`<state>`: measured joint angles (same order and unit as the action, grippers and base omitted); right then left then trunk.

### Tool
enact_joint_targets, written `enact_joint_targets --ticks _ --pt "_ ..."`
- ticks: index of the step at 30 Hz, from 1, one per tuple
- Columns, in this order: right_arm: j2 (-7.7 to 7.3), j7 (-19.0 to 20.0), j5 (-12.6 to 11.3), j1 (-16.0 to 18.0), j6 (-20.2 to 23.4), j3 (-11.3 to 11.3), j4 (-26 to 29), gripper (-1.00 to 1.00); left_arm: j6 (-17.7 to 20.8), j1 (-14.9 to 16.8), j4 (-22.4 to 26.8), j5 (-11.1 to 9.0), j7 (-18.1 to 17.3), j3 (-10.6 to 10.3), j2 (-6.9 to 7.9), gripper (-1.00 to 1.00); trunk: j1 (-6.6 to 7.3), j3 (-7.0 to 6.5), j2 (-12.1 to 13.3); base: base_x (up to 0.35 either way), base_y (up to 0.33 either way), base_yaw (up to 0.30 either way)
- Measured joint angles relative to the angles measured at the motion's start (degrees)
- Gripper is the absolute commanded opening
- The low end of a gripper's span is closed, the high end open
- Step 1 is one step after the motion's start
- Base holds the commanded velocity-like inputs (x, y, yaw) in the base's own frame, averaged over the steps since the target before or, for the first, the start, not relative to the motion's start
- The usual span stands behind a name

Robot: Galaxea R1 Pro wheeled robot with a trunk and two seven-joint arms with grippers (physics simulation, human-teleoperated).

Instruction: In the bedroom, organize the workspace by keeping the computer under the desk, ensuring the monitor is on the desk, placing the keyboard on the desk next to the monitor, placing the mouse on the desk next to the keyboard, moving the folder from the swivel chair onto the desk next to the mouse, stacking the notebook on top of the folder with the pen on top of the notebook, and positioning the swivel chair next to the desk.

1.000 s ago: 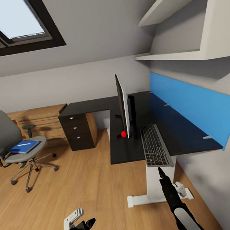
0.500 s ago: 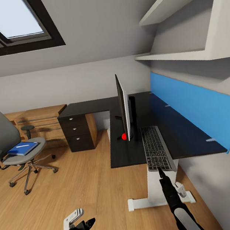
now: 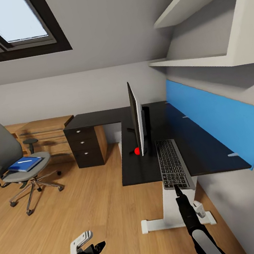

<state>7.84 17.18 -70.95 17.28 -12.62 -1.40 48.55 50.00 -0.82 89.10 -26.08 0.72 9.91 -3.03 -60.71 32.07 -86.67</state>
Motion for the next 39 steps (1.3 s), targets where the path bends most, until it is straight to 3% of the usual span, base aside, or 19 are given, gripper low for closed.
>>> enact_joint_targets --ticks 39 --pt "-0.03 -0.1 0.1 0.0 -0.4 -0.2 -2.1 1.0 0.0 0.0 -1.8 0.0 0.0 0.2 0.05 1.0 0.0 0.0 0.0 0.062 0.0 0.0"
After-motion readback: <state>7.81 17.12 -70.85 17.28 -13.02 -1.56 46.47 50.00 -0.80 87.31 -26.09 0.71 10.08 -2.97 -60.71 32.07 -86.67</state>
